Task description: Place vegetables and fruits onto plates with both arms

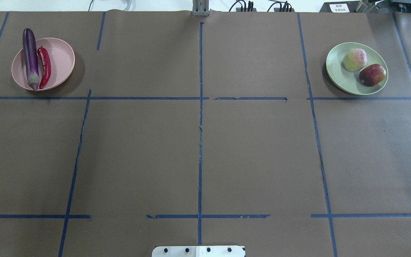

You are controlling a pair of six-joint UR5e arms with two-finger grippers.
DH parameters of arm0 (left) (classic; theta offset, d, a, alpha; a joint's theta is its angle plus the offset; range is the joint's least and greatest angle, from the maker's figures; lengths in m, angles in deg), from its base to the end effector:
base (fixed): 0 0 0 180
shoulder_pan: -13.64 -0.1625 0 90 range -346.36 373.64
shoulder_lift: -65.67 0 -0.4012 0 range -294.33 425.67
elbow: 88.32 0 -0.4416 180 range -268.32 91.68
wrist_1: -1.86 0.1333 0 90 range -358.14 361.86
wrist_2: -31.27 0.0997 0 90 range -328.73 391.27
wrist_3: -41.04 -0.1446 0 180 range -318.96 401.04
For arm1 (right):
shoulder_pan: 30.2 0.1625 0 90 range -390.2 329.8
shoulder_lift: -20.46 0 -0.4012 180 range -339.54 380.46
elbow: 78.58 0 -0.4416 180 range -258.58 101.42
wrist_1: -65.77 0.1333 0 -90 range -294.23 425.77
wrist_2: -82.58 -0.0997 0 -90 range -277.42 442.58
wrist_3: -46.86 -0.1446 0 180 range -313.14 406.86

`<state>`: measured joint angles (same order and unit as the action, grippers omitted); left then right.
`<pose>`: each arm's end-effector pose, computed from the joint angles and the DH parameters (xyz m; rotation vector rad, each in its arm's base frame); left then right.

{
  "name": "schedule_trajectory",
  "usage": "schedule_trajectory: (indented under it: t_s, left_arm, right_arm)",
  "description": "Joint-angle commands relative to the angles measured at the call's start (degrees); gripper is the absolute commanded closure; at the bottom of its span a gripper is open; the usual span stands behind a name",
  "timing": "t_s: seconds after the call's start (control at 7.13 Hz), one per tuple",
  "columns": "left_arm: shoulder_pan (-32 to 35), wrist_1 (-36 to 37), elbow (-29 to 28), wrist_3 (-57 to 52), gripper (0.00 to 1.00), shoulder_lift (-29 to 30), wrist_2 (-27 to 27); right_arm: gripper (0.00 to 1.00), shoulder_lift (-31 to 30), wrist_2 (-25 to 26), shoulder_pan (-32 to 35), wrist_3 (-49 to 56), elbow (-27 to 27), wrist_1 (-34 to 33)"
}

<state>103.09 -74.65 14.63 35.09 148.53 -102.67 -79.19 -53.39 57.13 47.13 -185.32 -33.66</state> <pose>-0.0284 -0.4747 0.6324 -0.0912 0.7709 0.0563 0.0076 -0.4673 0.6080 -0.0554 -0.8013 -0.0321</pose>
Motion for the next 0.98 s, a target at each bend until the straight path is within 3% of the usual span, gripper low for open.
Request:
schedule_trajectory:
  t_s: [0.0, 0.84]
  left_arm:
    - [-0.1, 0.1, -0.8, -0.2, 0.00, 2.0, 0.1]
    - [0.0, 0.1, -1.1, -0.2, 0.00, 2.0, 0.0]
  right_arm:
    - [0.00, 0.0, 0.1, -0.5, 0.0, 1.0, 0.1]
    - [0.00, 0.1, 0.2, -1.7, 0.4, 0.7, 0.4]
